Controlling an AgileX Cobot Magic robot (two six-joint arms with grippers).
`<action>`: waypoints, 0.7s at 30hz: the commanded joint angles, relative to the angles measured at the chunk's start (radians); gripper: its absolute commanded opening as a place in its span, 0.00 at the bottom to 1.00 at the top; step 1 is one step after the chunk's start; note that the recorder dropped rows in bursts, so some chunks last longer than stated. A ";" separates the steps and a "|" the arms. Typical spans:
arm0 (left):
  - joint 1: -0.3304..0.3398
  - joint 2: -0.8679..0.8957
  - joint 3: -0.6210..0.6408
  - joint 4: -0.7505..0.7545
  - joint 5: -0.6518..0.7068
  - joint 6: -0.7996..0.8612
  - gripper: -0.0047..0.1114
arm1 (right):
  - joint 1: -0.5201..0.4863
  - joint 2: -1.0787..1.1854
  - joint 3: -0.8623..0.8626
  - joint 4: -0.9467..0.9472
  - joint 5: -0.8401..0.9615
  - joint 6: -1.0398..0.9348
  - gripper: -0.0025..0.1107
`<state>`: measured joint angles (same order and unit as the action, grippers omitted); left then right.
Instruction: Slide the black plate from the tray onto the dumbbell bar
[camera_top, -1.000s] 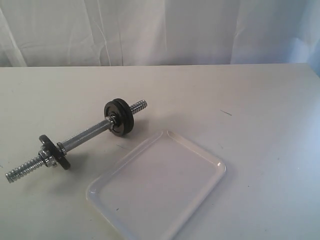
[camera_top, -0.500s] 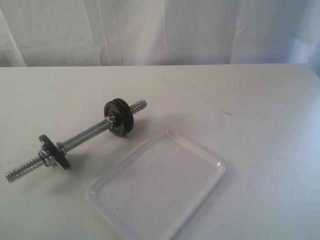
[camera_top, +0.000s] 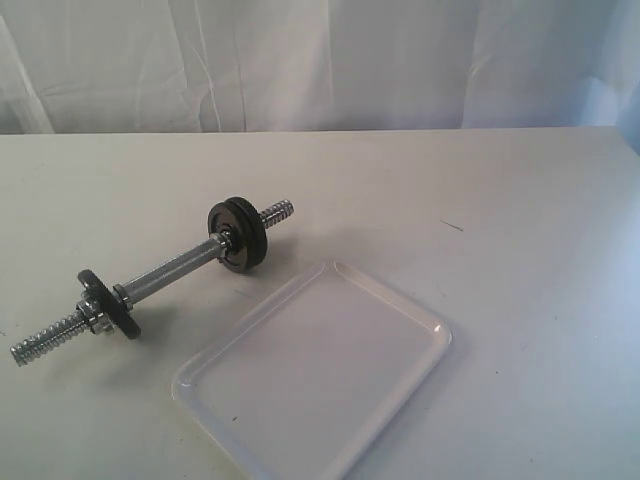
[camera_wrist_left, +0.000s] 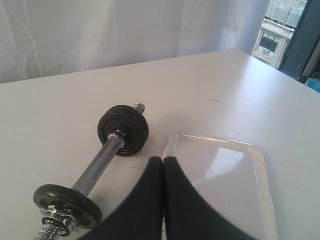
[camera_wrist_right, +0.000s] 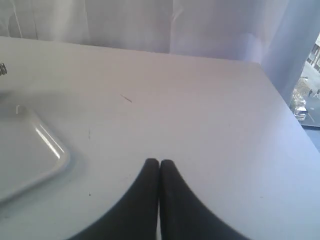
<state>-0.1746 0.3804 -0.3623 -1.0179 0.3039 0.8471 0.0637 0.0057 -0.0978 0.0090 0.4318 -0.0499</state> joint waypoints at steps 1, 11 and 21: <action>0.003 -0.007 0.005 -0.017 0.003 -0.003 0.04 | -0.009 -0.006 0.051 -0.021 -0.038 0.005 0.02; 0.003 -0.007 0.005 -0.017 0.003 -0.003 0.04 | -0.009 -0.006 0.098 -0.021 -0.089 0.029 0.02; 0.003 -0.007 0.005 -0.017 0.003 -0.003 0.04 | -0.009 -0.006 0.098 -0.017 -0.088 0.029 0.02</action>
<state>-0.1746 0.3804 -0.3623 -1.0179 0.3029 0.8471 0.0597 0.0057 -0.0049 0.0000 0.3613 -0.0268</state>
